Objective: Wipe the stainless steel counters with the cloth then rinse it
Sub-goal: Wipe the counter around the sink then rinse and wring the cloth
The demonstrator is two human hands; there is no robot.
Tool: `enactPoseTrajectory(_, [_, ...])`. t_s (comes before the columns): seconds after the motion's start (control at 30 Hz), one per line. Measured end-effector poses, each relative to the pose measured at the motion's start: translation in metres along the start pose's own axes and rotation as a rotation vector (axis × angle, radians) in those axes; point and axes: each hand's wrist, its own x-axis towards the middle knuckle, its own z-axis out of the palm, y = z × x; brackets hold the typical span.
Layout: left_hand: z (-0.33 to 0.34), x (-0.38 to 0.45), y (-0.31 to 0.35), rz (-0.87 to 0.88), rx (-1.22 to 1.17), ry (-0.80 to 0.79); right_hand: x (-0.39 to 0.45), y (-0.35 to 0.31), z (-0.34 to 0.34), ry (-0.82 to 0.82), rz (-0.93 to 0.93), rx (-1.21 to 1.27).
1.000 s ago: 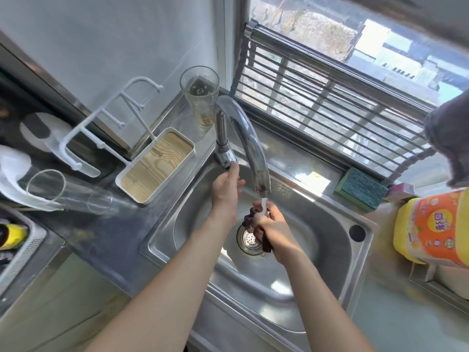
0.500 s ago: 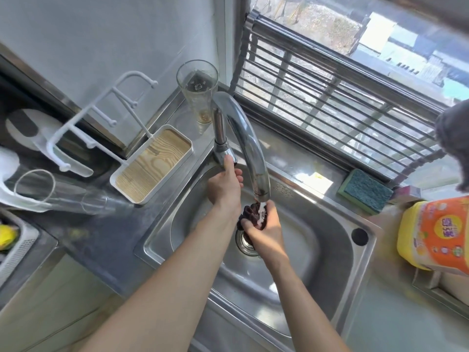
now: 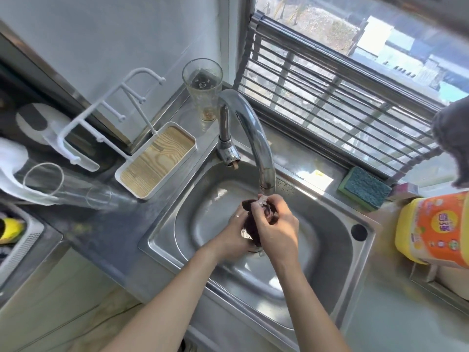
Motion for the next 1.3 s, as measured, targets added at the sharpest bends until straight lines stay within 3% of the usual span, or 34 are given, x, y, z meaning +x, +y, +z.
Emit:
enactPoseTrajectory(0.1, [-0.002,-0.007,0.004,-0.099,-0.165,-0.064,0.005,0.008,-0.005,0.171,0.084,0.165])
enactPoseTrajectory(0.17, [-0.008,-0.010,0.009,-0.136,-0.229,0.031,0.012,0.029,-0.008,0.199,0.234,0.111])
enactPoseTrajectory(0.23, [-0.015,-0.009,0.012,-0.144,-0.145,0.123,0.021,0.051,-0.011,0.099,0.375,0.000])
enactPoseTrajectory(0.3, [-0.020,-0.007,0.013,-0.120,0.016,0.112,0.020,0.059,-0.015,-0.075,0.364,-0.239])
enactPoseTrajectory(0.4, [-0.026,-0.005,0.021,-0.098,0.131,0.039,0.014,0.058,-0.020,-0.302,0.049,-0.392])
enactPoseTrajectory(0.5, [-0.027,-0.006,0.037,-0.048,0.110,-0.071,0.008,0.041,-0.019,-0.511,-0.094,-0.169])
enactPoseTrajectory(0.63, [-0.033,-0.005,0.032,-0.136,-0.017,-0.075,0.007,0.027,-0.023,-0.336,0.046,0.062])
enactPoseTrajectory(0.73, [-0.035,-0.005,0.027,-0.119,-0.048,-0.227,0.007,0.035,-0.024,-0.392,0.183,0.491])
enactPoseTrajectory(0.83, [-0.030,-0.003,0.027,-0.062,0.017,-0.197,0.006,0.044,-0.021,-0.440,0.386,0.901])
enactPoseTrajectory(0.93, [-0.030,-0.002,0.024,-0.108,-0.039,-0.121,0.003,0.045,-0.023,-0.388,0.403,0.857])
enactPoseTrajectory(1.03, [-0.036,-0.004,0.017,-0.132,0.139,-0.048,0.003,0.052,-0.028,-0.350,0.486,0.739])
enactPoseTrajectory(1.2, [-0.032,-0.006,0.015,0.364,0.552,0.047,0.005,0.074,-0.039,-0.454,0.724,1.025])
enactPoseTrajectory(1.3, [-0.020,-0.008,0.018,0.535,0.660,-0.008,-0.003,0.076,-0.026,-0.683,0.788,0.981])
